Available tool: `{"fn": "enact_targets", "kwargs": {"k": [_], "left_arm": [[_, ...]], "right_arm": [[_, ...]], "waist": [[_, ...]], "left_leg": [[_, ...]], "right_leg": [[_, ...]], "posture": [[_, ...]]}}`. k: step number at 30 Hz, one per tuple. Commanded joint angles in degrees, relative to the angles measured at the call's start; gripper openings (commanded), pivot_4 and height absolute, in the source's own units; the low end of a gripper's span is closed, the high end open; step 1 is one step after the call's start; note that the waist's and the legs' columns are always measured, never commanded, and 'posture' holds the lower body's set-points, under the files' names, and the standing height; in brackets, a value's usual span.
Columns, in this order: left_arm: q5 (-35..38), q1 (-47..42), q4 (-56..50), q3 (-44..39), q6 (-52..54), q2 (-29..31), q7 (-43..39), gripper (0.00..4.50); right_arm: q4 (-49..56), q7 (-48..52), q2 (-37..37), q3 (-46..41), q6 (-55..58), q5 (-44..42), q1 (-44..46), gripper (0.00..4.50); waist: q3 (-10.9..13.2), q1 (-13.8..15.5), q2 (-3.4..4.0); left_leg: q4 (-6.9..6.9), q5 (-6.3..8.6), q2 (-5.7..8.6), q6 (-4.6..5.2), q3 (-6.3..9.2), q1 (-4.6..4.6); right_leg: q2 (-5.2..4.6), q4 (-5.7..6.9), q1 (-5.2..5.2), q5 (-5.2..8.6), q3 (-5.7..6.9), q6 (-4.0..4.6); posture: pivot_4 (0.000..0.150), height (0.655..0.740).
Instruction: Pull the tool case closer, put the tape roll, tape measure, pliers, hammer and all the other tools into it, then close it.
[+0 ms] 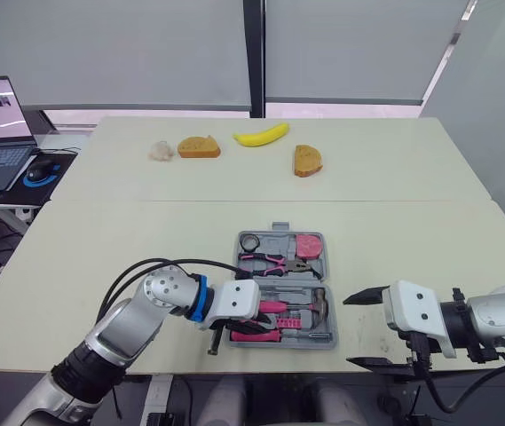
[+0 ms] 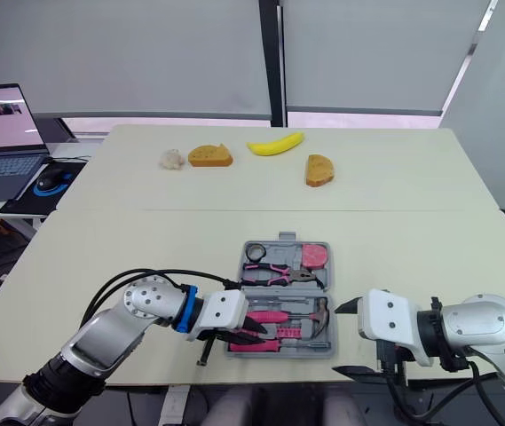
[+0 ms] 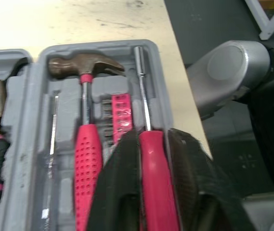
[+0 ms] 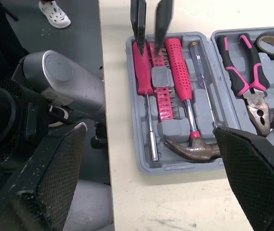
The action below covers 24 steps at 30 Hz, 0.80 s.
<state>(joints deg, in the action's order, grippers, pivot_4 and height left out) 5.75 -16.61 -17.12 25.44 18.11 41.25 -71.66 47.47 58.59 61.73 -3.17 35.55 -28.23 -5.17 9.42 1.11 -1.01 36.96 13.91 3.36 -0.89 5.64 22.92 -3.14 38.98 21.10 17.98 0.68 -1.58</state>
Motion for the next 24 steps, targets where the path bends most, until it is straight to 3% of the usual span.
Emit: {"fn": "enact_targets", "kwargs": {"k": [1,15,24], "left_arm": [[-1.7,0.0,-0.5,2.0,0.4,-0.9,1.2,0.02],[-8.5,1.0,6.4,6.0,-0.5,-3.1,5.4,0.02],[-6.9,2.1,4.2,3.9,-0.4,-3.1,5.6,0.02]], "right_arm": [[0.8,-0.5,-0.4,0.2,-0.7,0.0,0.7,4.5],[0.9,-1.1,-0.4,0.5,-0.4,-0.3,1.0,4.5],[0.8,-0.9,-0.6,0.0,-0.6,-0.8,1.1,4.5]], "waist": [[0.0,0.0,0.0],[0.0,-0.1,0.01],[0.0,-0.1,0.03]], "left_leg": [[0.0,0.0,0.0,0.0,-0.01,0.0],[0.01,0.0,-0.01,0.0,0.01,-0.02],[0.01,0.0,0.0,0.0,0.02,-0.04]], "right_leg": [[0.0,0.0,0.0,0.0,-0.01,0.0],[0.01,0.02,0.0,0.0,0.01,0.0],[0.01,0.02,-0.03,0.0,0.01,0.0]], "posture": [[0.15,0.74],[0.15,0.74],[0.15,0.74]]}}
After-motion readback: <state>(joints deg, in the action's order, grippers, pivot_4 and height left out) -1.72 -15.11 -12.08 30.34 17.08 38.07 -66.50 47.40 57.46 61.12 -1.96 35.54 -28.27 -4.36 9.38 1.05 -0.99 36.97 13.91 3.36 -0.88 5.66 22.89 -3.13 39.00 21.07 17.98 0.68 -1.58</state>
